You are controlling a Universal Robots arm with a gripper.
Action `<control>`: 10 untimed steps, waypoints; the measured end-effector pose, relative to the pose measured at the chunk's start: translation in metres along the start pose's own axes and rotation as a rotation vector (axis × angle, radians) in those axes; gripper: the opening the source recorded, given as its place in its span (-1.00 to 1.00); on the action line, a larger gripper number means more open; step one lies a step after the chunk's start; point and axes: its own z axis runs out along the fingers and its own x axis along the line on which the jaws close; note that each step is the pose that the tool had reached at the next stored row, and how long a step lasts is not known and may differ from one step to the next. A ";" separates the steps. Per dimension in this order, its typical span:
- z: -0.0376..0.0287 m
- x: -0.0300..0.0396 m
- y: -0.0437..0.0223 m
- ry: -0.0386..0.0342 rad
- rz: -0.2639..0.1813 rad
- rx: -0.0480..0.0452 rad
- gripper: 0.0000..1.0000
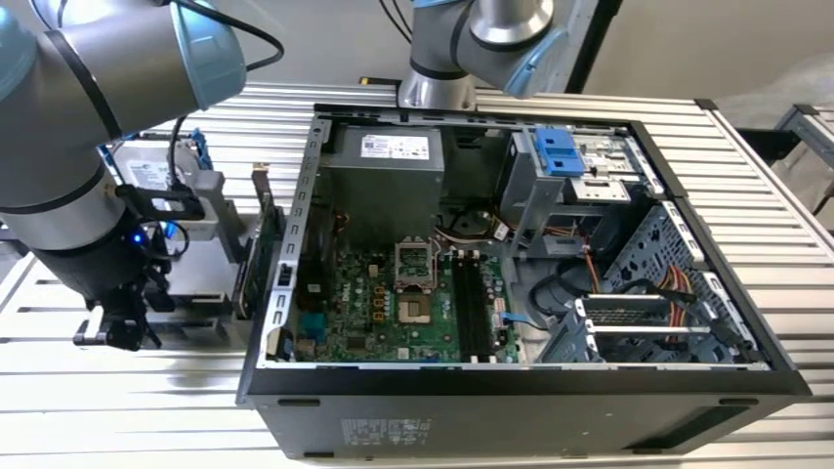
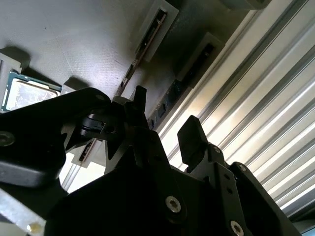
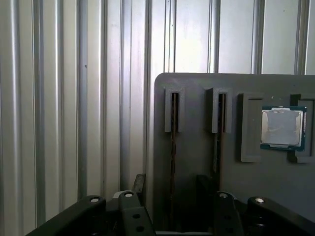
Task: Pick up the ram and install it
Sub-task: 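Pick up the ram and move it above insertion slot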
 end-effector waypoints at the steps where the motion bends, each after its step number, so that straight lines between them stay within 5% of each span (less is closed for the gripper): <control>1: 0.0000 0.0000 0.0000 0.0000 0.000 0.0000 1.00; 6: 0.0000 0.0001 0.0000 -0.0015 0.000 0.0000 1.00; 10: 0.0000 0.0008 0.0000 -0.0394 0.000 0.0002 1.00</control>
